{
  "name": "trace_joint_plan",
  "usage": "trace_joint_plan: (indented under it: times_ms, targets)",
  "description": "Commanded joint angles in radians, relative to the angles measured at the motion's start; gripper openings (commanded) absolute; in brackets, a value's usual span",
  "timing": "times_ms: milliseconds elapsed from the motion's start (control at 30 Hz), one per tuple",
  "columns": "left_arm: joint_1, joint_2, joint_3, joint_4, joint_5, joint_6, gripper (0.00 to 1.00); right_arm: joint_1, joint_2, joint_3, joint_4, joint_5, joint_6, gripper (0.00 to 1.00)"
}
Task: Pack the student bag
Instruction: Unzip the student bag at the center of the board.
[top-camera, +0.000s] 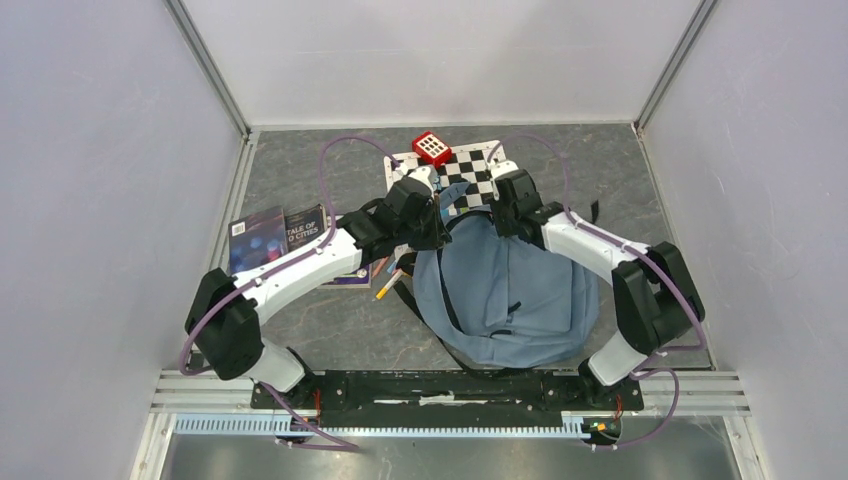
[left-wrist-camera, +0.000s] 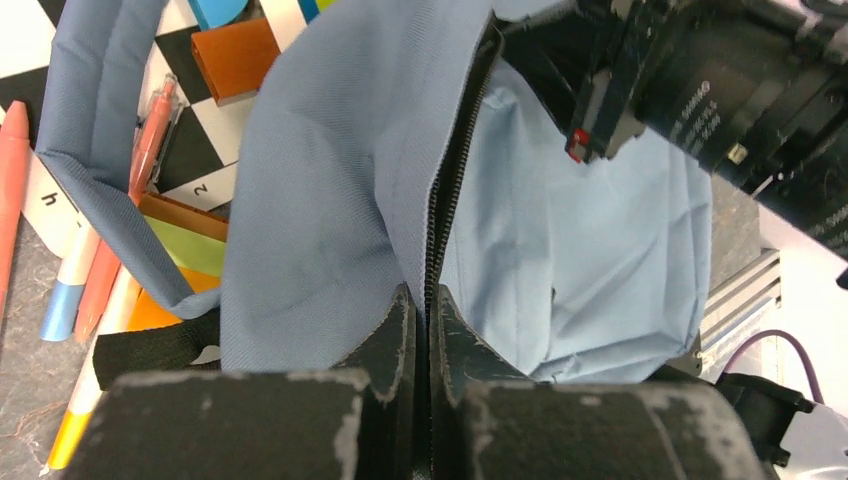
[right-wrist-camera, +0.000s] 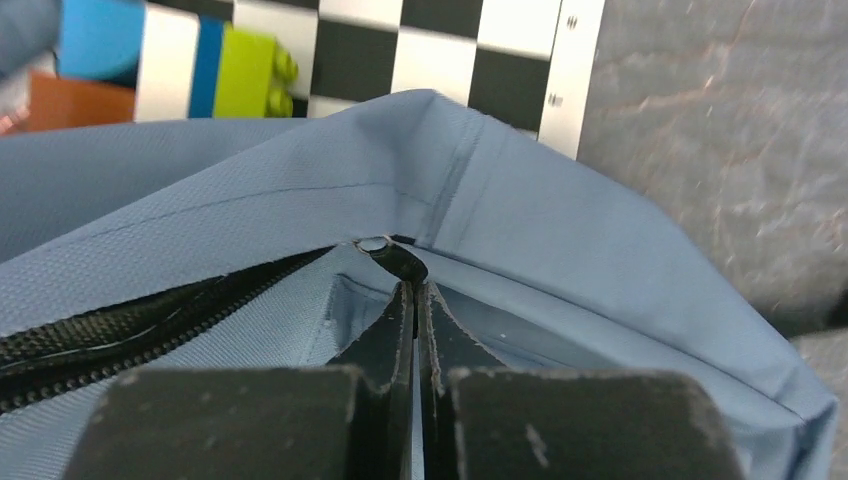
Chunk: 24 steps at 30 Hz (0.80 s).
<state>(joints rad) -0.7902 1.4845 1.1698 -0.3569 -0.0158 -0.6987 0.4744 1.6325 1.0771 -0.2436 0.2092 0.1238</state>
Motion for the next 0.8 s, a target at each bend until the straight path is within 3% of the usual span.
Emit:
trace_joint_plan:
  times_ms: [0, 200, 600, 767]
  targets:
    - [0.002, 0.007, 0.002, -0.008, -0.019, 0.014, 0.02, 0.013, -0.097, -0.102, 0.042, 0.003, 0.07, 0.0]
    - [0.01, 0.023, 0.01, -0.031, -0.038, 0.011, 0.02, 0.02, -0.102, -0.152, 0.054, 0.015, 0.1, 0.0]
    - [0.04, -0.029, -0.035, -0.052, -0.11, -0.016, 0.02, 0.018, -0.023, -0.109, -0.031, 0.211, 0.128, 0.0]
    - [0.049, -0.033, -0.06, -0.004, -0.052, -0.011, 0.02, 0.019, -0.018, -0.102, -0.033, 0.2, 0.114, 0.0]
